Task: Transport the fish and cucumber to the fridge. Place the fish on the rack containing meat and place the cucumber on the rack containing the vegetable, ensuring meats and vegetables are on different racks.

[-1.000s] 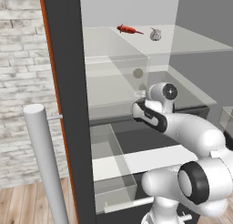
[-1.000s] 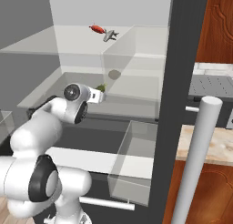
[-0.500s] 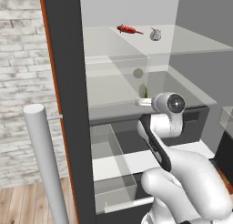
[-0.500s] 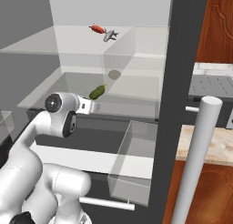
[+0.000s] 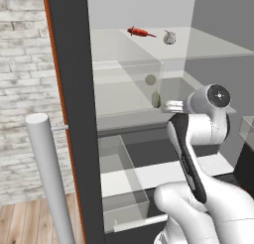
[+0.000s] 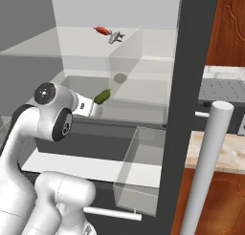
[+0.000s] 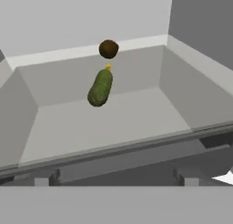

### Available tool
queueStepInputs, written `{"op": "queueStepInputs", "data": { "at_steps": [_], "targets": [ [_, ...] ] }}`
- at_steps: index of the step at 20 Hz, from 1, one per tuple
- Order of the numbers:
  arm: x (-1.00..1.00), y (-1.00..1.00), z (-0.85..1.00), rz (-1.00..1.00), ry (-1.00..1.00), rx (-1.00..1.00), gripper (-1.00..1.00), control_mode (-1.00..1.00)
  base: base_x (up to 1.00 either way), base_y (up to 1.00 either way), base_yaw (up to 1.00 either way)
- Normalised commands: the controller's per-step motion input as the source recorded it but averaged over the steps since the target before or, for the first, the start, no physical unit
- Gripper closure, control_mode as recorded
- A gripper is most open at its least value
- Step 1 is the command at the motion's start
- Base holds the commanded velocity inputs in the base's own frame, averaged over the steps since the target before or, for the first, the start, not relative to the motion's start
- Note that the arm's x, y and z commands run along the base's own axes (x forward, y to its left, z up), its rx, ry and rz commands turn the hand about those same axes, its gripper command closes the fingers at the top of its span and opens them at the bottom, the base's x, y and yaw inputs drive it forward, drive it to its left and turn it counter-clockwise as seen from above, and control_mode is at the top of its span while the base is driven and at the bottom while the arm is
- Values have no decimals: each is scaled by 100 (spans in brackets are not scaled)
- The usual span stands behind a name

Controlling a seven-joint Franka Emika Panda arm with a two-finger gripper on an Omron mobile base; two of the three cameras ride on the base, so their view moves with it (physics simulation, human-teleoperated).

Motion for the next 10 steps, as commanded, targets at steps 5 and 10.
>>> {"op": "queueStepInputs", "data": {
  "at_steps": [5, 10],
  "targets": [
    [-100, 0, 18, 0, 2, 0, -100, -100, 0, 0, 0],
    [-100, 2, 45, 0, 1, 0, -100, -100, 0, 0, 0]
  ]
}}
